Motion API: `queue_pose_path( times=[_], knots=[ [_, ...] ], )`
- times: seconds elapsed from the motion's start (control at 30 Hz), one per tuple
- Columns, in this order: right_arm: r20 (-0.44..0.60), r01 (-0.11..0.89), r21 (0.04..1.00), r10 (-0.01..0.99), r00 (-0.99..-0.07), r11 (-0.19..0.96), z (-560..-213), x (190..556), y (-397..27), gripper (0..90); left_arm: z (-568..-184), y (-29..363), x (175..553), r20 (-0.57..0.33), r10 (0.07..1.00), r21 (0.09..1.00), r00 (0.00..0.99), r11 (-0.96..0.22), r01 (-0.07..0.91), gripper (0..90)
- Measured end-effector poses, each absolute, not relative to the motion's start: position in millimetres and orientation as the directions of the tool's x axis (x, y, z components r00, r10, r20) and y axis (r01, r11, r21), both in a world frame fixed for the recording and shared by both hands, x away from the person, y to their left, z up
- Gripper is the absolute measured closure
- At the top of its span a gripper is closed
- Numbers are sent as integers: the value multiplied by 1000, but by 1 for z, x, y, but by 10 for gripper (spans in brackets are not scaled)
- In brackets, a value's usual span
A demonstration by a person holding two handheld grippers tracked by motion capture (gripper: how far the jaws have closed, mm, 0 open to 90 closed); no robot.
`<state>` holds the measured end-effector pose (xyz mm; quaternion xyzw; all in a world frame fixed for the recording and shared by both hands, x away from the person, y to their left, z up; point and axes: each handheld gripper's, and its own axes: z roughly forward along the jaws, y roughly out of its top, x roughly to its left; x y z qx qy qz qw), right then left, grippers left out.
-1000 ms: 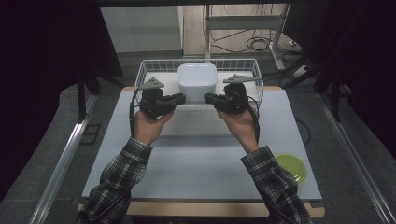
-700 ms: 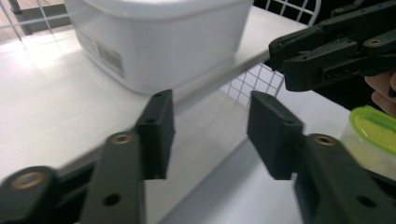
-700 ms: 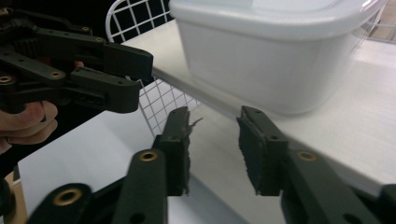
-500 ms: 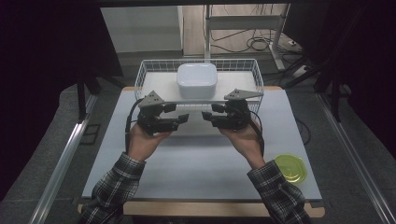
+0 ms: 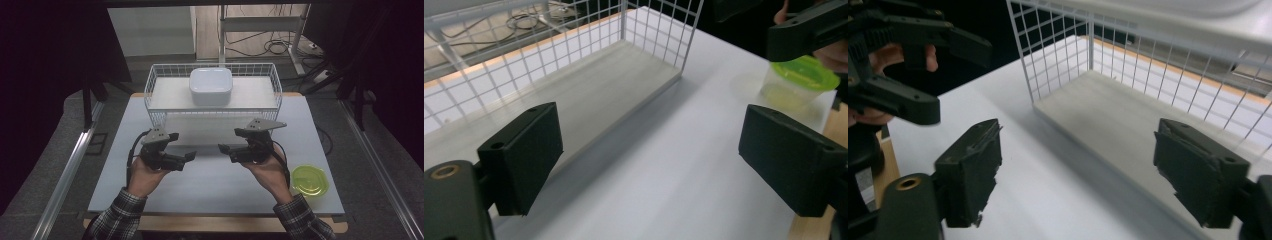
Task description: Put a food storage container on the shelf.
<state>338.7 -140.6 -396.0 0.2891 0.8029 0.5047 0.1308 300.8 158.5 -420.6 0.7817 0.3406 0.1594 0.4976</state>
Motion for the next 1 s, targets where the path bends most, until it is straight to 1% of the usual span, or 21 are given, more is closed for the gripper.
queue_pose_path(
  times=[0.1, 0.13, 0.23, 0.37, 0.57, 0.7, 0.87, 1.0],
  knots=[
    [76, 337, 879, 598, -798, 337, -406, 334, -146, 151, -431, 163, 294, -68, 697, 887, 714, -285, 363, 96],
    [76, 340, 878, 603, -794, 338, -409, 332, -147, 149, -436, 164, 291, -62, 698, 886, 713, -291, 362, 91],
    [83, 355, 871, 610, -788, 340, -419, 329, -151, 100, -445, 166, 287, -52, 703, 880, 710, -304, 365, 66],
    [81, 362, 865, 617, -783, 346, -430, 322, -156, 72, -459, 171, 278, -46, 706, 880, 707, -306, 364, 45],
    [67, 372, 852, 628, -775, 368, -450, 312, -163, 59, -481, 181, 267, -57, 708, 888, 704, -287, 360, 19],
    [70, 387, 841, 634, -770, 378, -463, 306, -168, 56, -494, 187, 261, -71, 716, 877, 695, -288, 386, 17],
    [77, 394, 834, 624, -777, 387, -474, 297, -172, 55, -503, 191, 255, -48, 732, 854, 680, -323, 408, 21],
    [47, 383, 823, 622, -782, 420, -479, 293, -176, 55, -506, 193, 253, -29, 741, 848, 671, -338, 409, 22]
  ],
)
